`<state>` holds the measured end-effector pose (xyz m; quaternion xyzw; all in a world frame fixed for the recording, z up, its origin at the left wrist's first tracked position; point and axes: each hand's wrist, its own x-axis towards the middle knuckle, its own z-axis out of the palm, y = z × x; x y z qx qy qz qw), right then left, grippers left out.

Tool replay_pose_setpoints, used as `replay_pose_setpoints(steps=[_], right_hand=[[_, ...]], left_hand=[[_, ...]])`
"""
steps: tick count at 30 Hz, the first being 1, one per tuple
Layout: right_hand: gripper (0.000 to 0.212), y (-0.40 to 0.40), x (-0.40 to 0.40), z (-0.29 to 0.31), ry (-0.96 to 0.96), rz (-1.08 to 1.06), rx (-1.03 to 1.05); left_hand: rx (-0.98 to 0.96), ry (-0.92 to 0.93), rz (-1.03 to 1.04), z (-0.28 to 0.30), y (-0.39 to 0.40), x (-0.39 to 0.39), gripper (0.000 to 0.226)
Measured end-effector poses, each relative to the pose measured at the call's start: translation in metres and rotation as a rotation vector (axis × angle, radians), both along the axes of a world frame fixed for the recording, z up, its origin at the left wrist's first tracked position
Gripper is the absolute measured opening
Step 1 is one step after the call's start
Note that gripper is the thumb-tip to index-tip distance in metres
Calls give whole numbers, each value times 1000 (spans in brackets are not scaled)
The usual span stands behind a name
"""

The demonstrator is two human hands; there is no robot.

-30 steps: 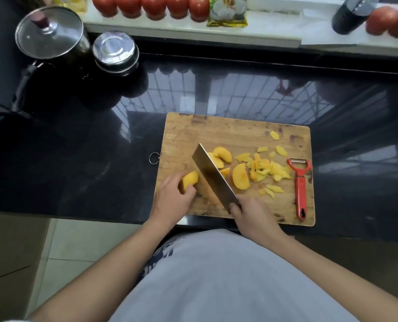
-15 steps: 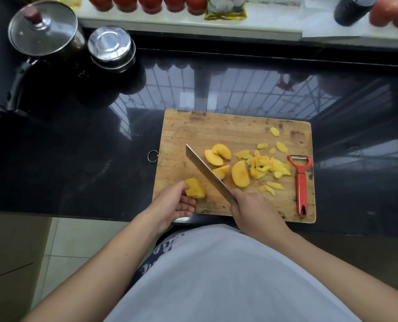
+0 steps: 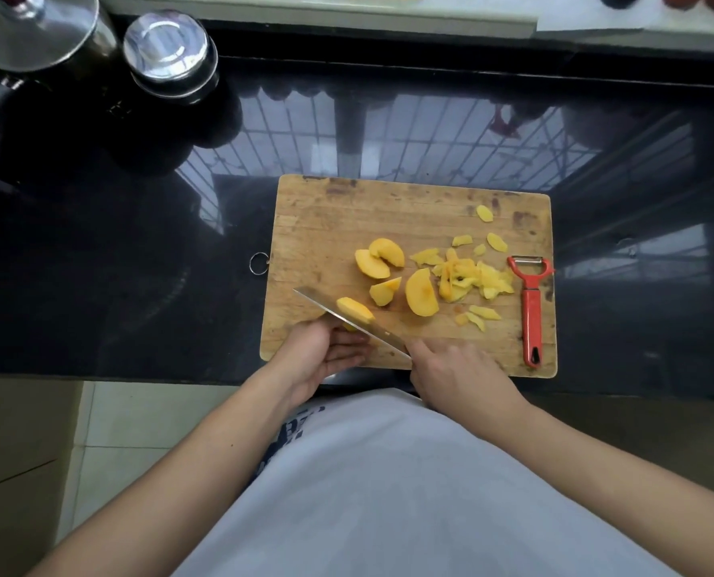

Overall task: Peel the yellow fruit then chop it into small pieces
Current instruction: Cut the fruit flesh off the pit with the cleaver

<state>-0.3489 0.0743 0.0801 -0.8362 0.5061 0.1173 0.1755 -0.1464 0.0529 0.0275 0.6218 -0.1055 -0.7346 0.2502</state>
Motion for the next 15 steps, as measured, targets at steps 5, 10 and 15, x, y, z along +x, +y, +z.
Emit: replay_pose_setpoints(steps=[5,10,15], right_hand=[[31,-3,1,-1,-5,-3,69],[14,-4,2,-5,3,-48,84],[16,-7,7,-6,11,-81,109]], left_hand=[[-17,-42,33,-5,1,-4,39],[-20,-124,51,-11,5,-9,38],[-30,-162,12,-13,1,-11,36]])
